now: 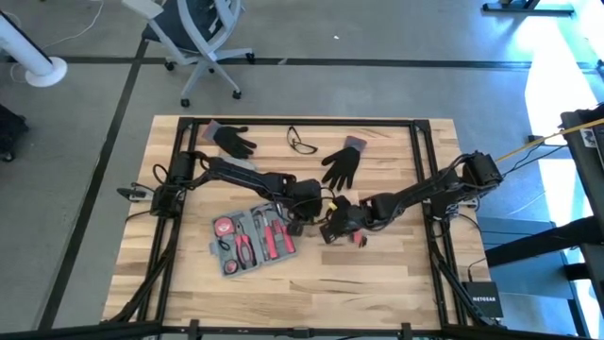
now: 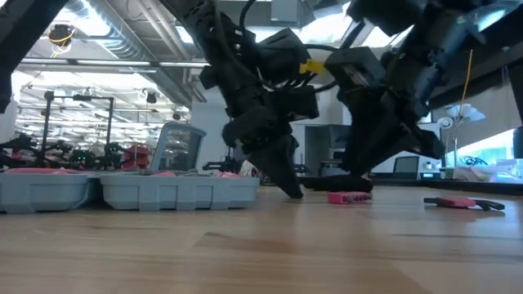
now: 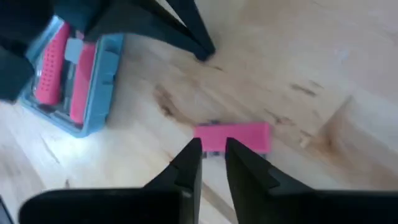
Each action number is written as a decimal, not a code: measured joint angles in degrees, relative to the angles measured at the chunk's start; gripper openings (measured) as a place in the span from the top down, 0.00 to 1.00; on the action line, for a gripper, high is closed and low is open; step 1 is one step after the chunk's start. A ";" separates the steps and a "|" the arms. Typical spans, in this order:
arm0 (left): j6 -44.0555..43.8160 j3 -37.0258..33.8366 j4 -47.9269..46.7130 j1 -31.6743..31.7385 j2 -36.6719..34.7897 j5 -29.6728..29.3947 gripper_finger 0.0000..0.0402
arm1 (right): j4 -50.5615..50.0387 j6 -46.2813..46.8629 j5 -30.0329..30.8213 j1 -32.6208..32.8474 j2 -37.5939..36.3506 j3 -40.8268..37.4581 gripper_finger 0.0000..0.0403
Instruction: Prefit tool cases
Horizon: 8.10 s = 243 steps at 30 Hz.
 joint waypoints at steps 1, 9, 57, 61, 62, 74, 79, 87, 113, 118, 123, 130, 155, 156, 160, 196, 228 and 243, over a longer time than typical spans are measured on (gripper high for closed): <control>-0.52 -0.16 0.74 0.02 0.00 0.56 1.00 | -0.30 -0.11 -0.28 -0.61 0.00 -0.02 0.85; -4.98 -3.54 3.66 -1.07 0.15 0.90 1.00 | -5.92 -0.41 0.28 -1.42 -0.07 -0.02 0.99; -20.38 -5.38 22.42 -4.00 3.56 1.67 1.00 | 1.62 -1.84 -1.40 -1.68 4.55 0.07 1.00; -17.13 -5.15 18.67 -3.36 2.34 -0.97 1.00 | 1.64 -1.74 -0.98 -1.64 4.57 0.05 1.00; -16.64 -5.15 17.52 -3.03 1.86 -1.44 1.00 | 1.66 -1.72 -0.89 -1.64 4.57 0.05 1.00; -17.55 -5.32 16.41 -5.39 1.49 -1.03 1.00 | 1.62 -1.66 -0.37 -1.69 4.61 0.05 1.00; -22.29 -5.38 17.42 -6.30 1.49 -1.57 1.00 | 1.62 -1.71 -0.34 -1.69 4.61 0.02 1.00; -26.41 -5.43 18.68 -6.48 1.57 -2.60 1.00 | 1.64 -1.45 -0.32 -1.69 4.61 0.02 1.00; -21.41 -5.51 14.26 -5.32 -0.87 -4.89 1.00 | 4.43 -3.30 -1.81 -2.04 4.96 0.02 1.00; -20.98 -5.47 14.50 -5.24 -0.93 -4.87 1.00 | 2.97 -5.18 -2.30 -2.50 2.95 -0.08 1.00; -20.91 -5.42 14.40 -5.16 -0.98 -4.82 1.00 | 2.49 -6.19 -1.46 -2.54 1.75 -0.06 1.00; -20.96 -5.42 14.33 -5.23 -0.98 -4.82 1.00 | 0.55 -6.46 -0.64 -2.49 2.25 -0.02 1.00; -20.95 -5.31 12.50 -3.90 -1.05 -6.50 1.00 | 3.41 -6.19 -0.42 -2.47 5.64 0.16 1.00; -21.13 -5.31 12.90 -4.29 -1.05 -6.18 1.00 | 3.41 -6.20 -0.40 -2.47 5.64 0.15 1.00; -21.79 -5.33 15.73 -6.61 -0.63 -6.34 1.00 | 3.47 -6.30 -0.33 -2.43 5.66 0.13 1.00; -18.33 -5.33 13.98 -7.65 -0.52 -5.63 1.00 | 2.67 -5.90 0.68 -1.17 3.15 -0.13 1.00; -21.76 -5.49 20.29 -7.44 1.88 -13.72 1.00 | 4.39 -5.83 0.60 -1.31 5.27 0.02 1.00; -17.55 -5.32 5.99 -6.36 -3.15 -13.22 1.00 | 4.43 -8.63 0.95 -1.42 3.11 -0.02 1.00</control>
